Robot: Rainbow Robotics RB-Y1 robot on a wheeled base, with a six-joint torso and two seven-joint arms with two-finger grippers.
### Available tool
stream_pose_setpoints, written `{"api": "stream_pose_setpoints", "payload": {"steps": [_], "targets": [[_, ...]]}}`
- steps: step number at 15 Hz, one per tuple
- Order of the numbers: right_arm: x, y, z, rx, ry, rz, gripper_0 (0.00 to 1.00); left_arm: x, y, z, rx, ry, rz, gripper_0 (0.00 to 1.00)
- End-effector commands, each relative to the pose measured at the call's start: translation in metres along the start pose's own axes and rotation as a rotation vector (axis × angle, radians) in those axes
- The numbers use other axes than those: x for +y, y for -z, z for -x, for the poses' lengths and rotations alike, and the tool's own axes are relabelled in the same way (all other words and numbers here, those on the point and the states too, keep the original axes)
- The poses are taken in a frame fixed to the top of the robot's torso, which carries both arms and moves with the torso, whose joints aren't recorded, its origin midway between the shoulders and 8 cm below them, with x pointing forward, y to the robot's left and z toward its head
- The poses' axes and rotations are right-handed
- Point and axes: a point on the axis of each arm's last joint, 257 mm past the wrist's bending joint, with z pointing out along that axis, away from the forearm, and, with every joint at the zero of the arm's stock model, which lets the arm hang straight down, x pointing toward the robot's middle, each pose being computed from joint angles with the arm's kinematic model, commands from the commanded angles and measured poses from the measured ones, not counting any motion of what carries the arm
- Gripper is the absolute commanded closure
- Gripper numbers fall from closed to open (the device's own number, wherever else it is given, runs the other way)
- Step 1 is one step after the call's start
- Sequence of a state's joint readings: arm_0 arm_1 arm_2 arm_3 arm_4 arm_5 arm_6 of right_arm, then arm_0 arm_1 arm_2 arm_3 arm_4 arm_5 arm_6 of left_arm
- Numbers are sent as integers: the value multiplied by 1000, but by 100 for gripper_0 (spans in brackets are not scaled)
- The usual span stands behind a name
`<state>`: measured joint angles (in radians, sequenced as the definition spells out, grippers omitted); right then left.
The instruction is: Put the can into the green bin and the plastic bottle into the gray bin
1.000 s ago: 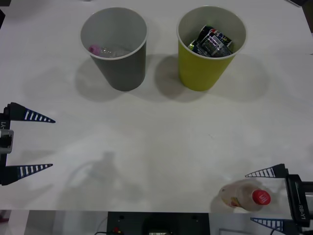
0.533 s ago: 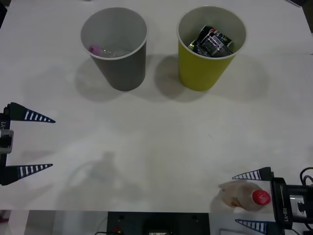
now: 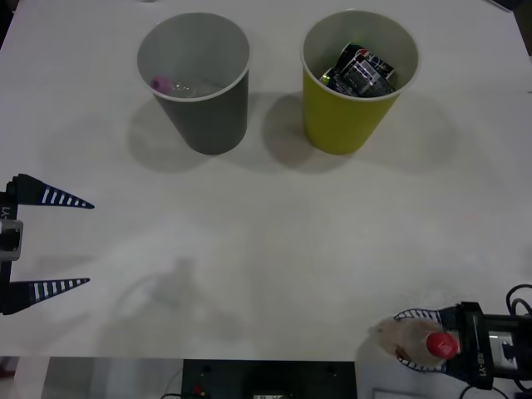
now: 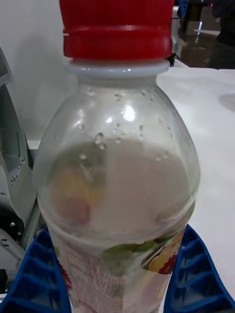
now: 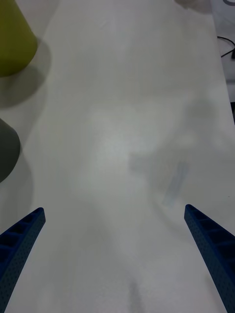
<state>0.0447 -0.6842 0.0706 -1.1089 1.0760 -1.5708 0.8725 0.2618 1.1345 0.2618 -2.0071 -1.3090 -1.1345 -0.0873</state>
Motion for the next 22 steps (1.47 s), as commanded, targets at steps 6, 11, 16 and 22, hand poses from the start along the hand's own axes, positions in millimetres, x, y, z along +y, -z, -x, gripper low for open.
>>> {"api": "stream_pose_setpoints", "payload": {"steps": [6, 11, 16, 22], "targets": [[-17, -1, 31, -11, -41, 54, 100, 0, 0, 0, 0, 0, 0, 2], [-52, 1, 51, 150, -89, 56, 100, 0, 0, 0, 0, 0, 0, 2], [-80, 3, 76, 321, -192, 2, 100, 0, 0, 0, 0, 0, 0, 2], [-109, -12, 115, 455, -372, -129, 100, 0, 0, 0, 0, 0, 0, 2]]}}
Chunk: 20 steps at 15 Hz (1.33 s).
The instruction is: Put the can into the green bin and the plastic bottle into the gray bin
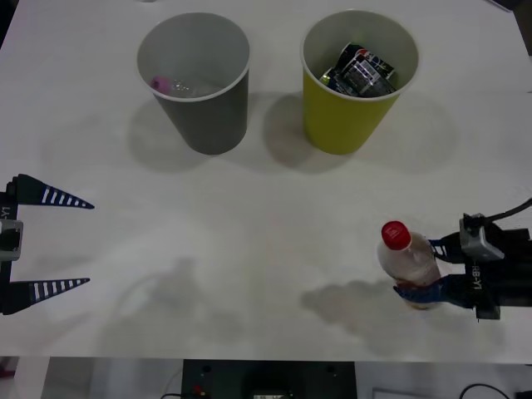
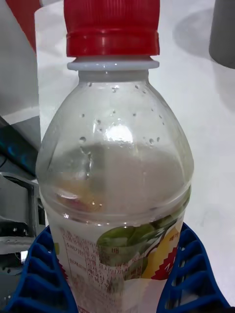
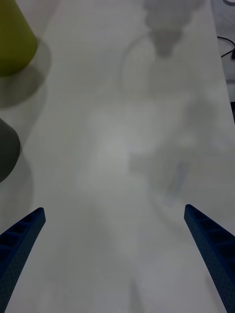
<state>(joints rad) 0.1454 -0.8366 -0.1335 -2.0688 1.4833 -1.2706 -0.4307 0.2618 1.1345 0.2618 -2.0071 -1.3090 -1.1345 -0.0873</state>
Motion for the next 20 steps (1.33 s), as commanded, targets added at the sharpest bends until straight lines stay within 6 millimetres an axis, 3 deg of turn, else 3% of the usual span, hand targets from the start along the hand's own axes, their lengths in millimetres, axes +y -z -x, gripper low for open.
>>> {"api": "stream_pose_setpoints", "payload": {"steps": [1, 10, 15, 20], "targets": [[-4, 2, 24, 43, -84, -52, 100, 0, 0, 0, 0, 0, 0, 2], [-27, -6, 109, 65, -277, -99, 100, 0, 0, 0, 0, 0, 0, 2], [-49, -5, 153, 61, -236, -93, 100, 0, 0, 0, 0, 0, 0, 2], [-84, -10, 207, 66, -163, -89, 100, 0, 0, 0, 0, 0, 0, 2]]}}
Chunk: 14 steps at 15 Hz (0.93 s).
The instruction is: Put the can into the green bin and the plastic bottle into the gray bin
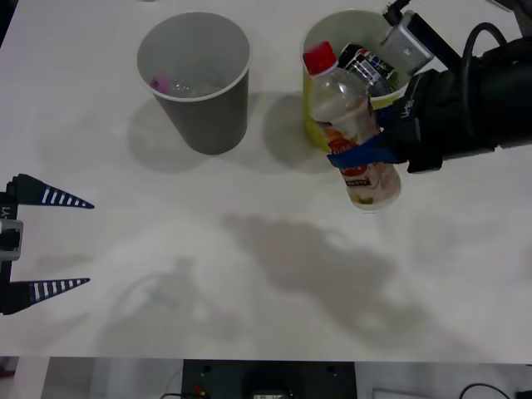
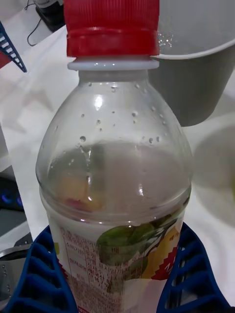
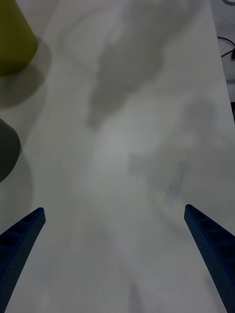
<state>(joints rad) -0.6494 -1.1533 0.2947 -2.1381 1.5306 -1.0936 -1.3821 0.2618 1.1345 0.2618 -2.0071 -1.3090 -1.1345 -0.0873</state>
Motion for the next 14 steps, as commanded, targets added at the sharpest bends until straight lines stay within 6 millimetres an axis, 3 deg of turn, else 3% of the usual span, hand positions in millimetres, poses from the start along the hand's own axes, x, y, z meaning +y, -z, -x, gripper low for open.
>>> {"api": "stream_pose_setpoints", "payload": {"steps": [1, 7, 14], "targets": [[-16, -8, 27, 24, 42, -13, 100, 0, 0, 0, 0, 0, 0, 2], [-50, -41, 94, 52, 64, -41, 100, 0, 0, 0, 0, 0, 0, 2], [-70, -87, 169, 9, 3, -52, 100, 0, 0, 0, 0, 0, 0, 2]]}}
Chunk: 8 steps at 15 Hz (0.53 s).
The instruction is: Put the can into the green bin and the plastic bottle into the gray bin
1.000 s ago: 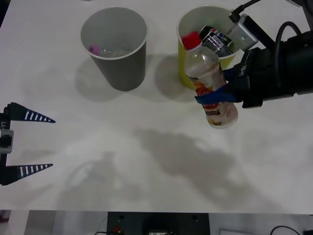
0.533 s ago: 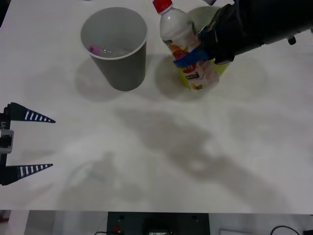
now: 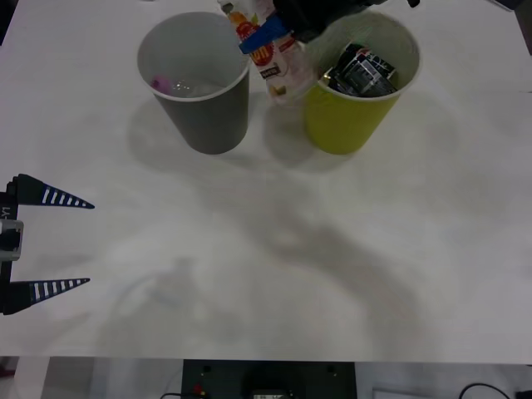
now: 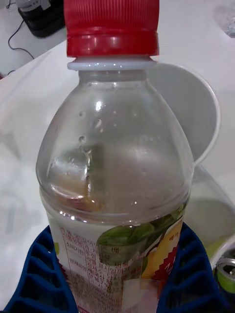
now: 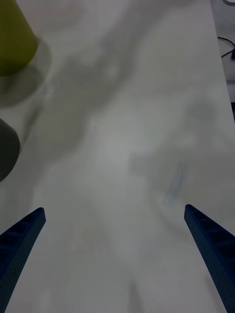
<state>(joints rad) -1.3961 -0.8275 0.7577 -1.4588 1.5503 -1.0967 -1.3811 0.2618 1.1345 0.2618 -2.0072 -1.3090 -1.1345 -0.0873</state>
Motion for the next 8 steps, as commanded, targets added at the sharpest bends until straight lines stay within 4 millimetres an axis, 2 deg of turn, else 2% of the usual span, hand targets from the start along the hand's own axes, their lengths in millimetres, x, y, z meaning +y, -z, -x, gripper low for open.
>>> {"api": "stream_pose_setpoints", "payload": {"steps": [1, 4, 8], "targets": [[-6, -22, 26, -8, -22, -10, 100, 0, 0, 0, 0, 0, 0, 2], [-12, -45, 54, -11, -45, -31, 100, 0, 0, 0, 0, 0, 0, 2], [-20, -83, 80, -23, -46, -106, 100, 0, 0, 0, 0, 0, 0, 2]]}}
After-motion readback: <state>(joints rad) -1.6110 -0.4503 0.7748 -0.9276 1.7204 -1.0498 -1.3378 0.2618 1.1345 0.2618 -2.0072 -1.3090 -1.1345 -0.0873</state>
